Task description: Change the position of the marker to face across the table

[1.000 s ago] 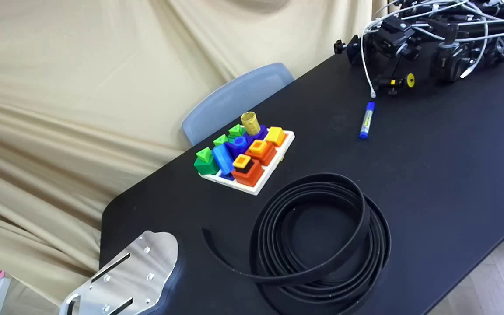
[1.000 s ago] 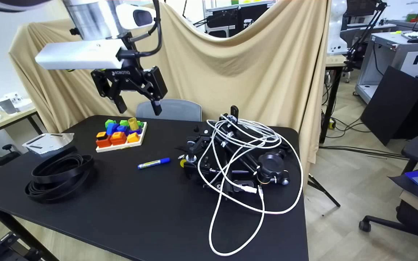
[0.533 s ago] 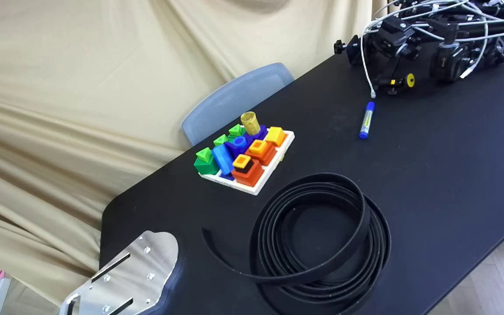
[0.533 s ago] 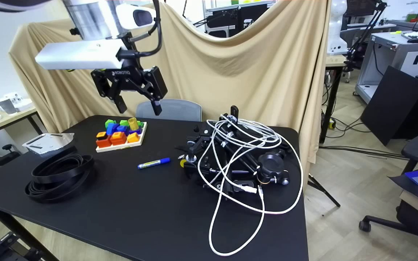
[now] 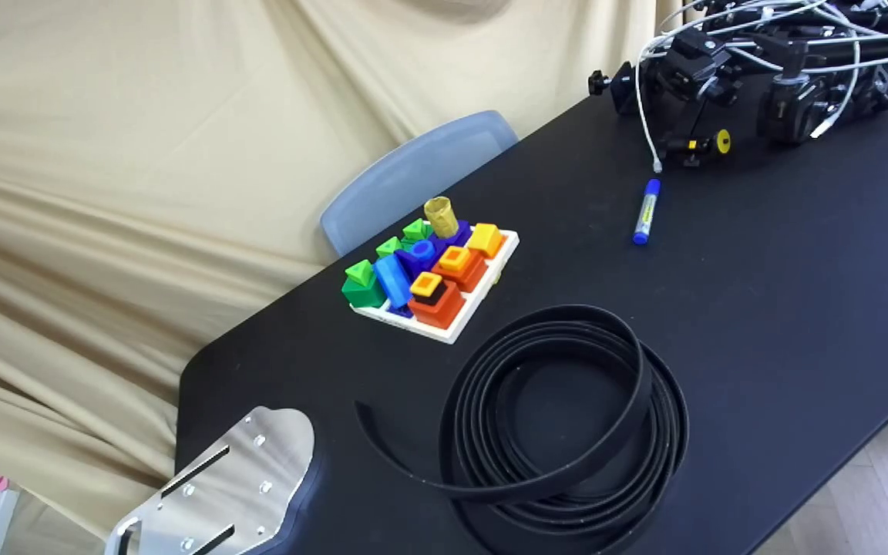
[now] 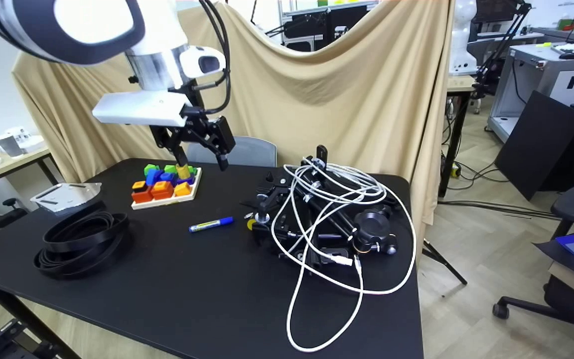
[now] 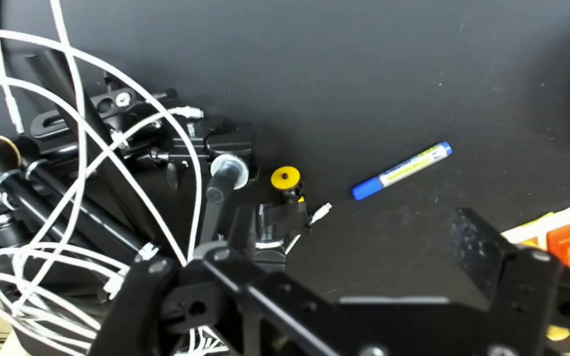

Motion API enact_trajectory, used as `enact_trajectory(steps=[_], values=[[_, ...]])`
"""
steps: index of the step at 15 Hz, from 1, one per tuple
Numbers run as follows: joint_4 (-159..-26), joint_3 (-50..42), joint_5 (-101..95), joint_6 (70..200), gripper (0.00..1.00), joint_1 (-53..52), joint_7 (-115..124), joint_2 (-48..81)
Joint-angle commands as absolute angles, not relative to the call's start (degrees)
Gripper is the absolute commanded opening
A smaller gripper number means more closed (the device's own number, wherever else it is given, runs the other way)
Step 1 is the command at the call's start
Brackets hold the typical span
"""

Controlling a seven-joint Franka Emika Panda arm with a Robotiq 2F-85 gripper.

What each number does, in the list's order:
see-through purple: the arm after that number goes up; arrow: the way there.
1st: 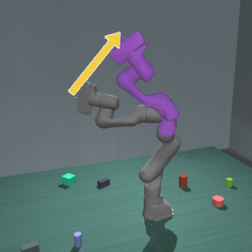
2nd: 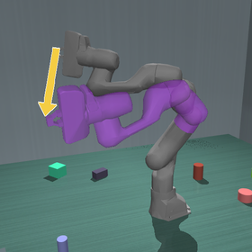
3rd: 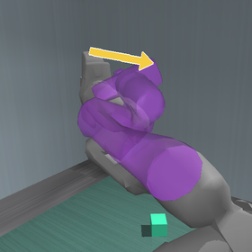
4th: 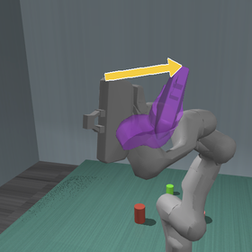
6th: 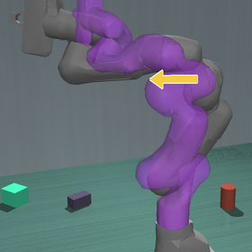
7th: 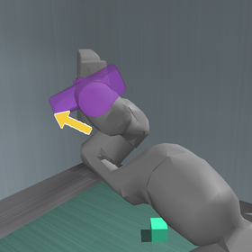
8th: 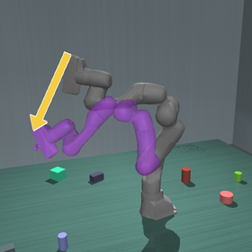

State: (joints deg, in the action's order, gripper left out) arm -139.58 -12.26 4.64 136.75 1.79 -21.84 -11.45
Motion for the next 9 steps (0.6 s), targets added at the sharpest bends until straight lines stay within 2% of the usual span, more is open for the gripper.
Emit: enact_trajectory(steps=[1,5,6,9], values=[[-132.7,-7.8,6.5,142.7,1.0,1.2,-12.0,1.1],[-126.0,-3.8,3.8,143.7,1.0,0.2,4.6,11.3],[-124.4,-5.5,3.8,143.2,1.0,-2.6,8.5,13.6],[-119.0,-3.8,3.3,138.6,1.0,-4.0,19.5,19.0]])
